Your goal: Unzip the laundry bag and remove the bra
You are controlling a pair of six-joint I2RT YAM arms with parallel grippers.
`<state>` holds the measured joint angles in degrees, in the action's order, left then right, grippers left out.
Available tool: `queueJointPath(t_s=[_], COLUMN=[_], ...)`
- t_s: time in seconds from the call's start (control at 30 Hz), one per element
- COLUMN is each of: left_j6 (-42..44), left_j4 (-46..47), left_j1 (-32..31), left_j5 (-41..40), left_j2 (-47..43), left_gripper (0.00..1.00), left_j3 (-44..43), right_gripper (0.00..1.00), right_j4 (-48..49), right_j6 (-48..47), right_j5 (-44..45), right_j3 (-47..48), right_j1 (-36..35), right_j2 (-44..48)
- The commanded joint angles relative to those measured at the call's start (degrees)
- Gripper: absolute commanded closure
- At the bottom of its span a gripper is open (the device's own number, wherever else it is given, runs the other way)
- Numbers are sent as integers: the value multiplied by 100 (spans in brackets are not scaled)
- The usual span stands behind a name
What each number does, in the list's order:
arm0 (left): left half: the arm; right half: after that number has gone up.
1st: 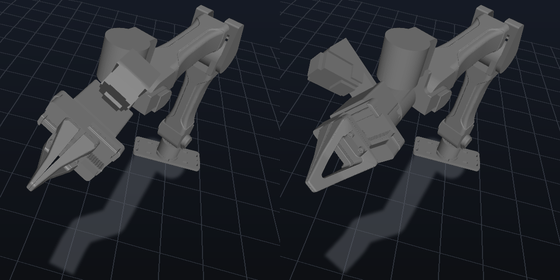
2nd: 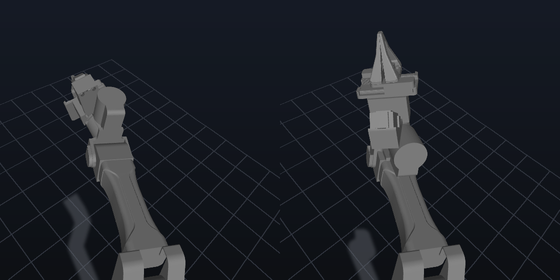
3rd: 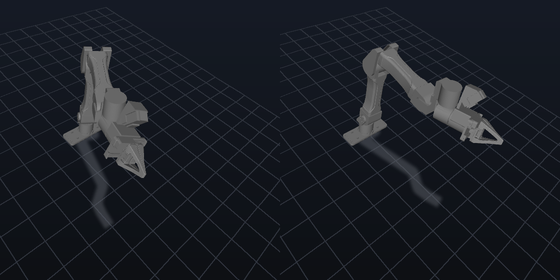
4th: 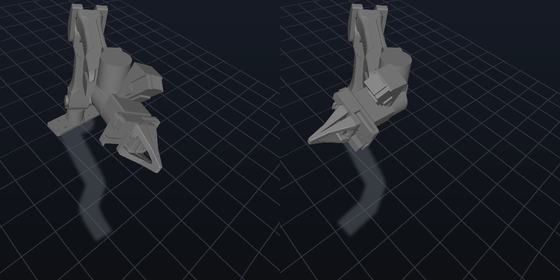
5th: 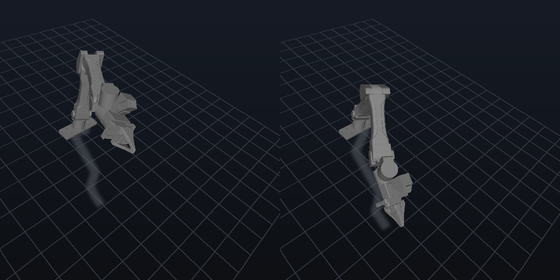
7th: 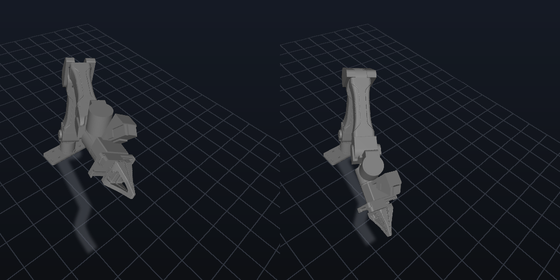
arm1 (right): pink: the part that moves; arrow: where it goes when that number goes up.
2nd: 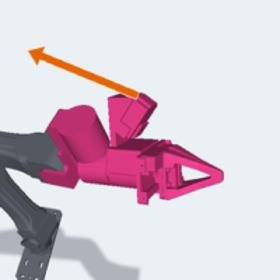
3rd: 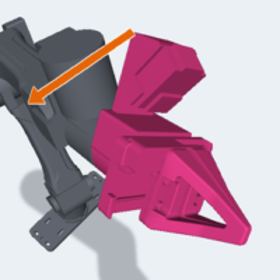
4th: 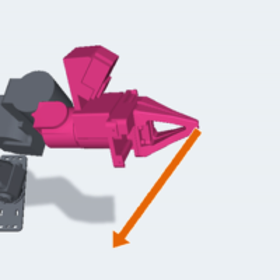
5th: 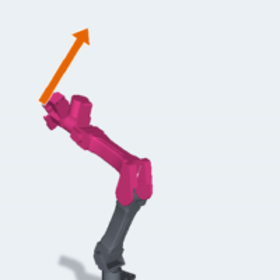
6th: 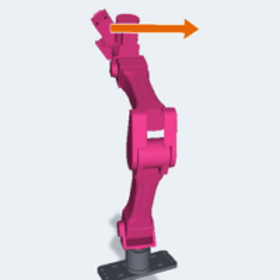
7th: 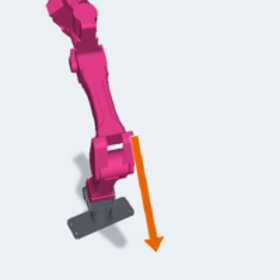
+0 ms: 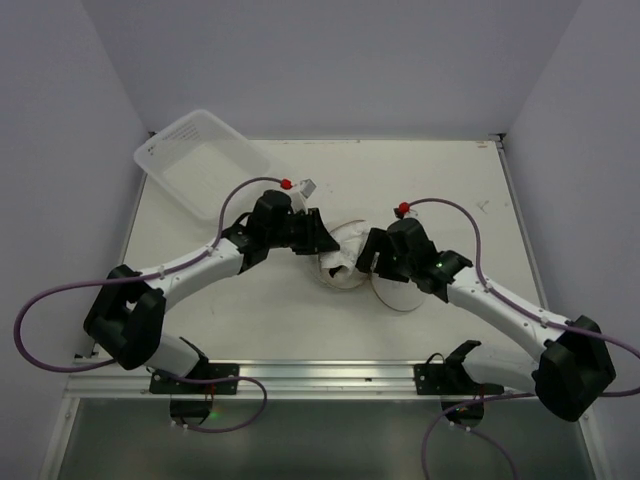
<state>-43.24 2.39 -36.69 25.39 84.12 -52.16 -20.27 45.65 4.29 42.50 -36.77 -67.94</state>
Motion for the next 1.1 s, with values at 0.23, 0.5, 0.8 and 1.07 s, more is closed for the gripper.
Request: queueJointPath(t_s=[0.23,0.5,0.8,1.07], left_j6=[835,633,940,1011], left_j4=[-1487,-1487,-2216,-2700], left_j1=[74,-312,-1183,-1385], left_j5=[-1599,-1851,-3371,-3857], left_j2=[-413,-519,429,1230], left_gripper=[11,10,9,24], left_j3=[-681,-1225,-2271,-2632], right_gripper=[9,9,9,9], right_j4=[-416,-425,-416,-416], right_j6=[-205,75,445,647], right_j5=[160,660,880,845], right_j3=[303,101,-383,-751], right_j1=[12,21,74,100], right_j2=[1221,1617,1951,2110])
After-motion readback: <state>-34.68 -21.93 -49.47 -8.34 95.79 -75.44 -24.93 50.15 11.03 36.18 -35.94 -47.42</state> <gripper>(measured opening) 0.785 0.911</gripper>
